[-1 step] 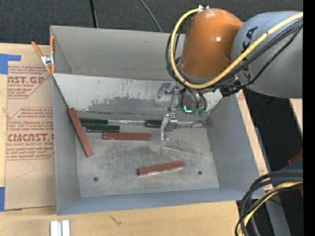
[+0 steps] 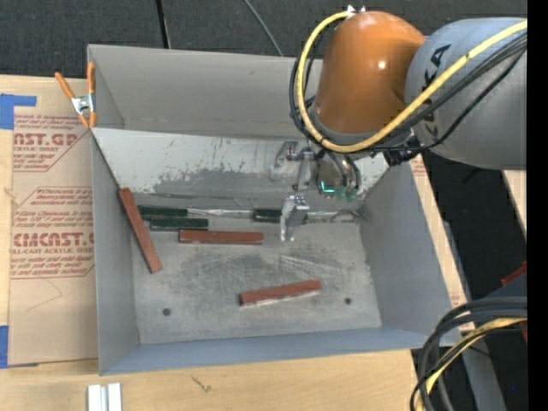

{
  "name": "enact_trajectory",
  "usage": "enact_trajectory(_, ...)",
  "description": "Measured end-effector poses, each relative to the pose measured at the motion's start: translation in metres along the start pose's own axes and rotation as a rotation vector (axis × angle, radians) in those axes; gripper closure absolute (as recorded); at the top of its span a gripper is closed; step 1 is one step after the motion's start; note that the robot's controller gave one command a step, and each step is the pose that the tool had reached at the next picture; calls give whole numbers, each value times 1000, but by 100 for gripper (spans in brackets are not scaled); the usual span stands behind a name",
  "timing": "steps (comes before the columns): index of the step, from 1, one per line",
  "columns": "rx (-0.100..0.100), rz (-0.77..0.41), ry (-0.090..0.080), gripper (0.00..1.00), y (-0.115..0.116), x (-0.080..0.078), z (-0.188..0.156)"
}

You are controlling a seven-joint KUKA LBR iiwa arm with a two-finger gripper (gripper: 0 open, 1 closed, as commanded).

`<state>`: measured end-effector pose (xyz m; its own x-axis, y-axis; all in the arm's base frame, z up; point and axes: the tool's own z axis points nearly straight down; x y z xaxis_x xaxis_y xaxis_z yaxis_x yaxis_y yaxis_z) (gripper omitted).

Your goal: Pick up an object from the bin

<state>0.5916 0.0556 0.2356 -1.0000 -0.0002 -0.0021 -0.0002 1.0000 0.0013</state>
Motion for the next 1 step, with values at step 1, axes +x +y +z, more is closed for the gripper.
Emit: enact_trajectory(1, 1, -64, -5, 0, -4, 27, 46)
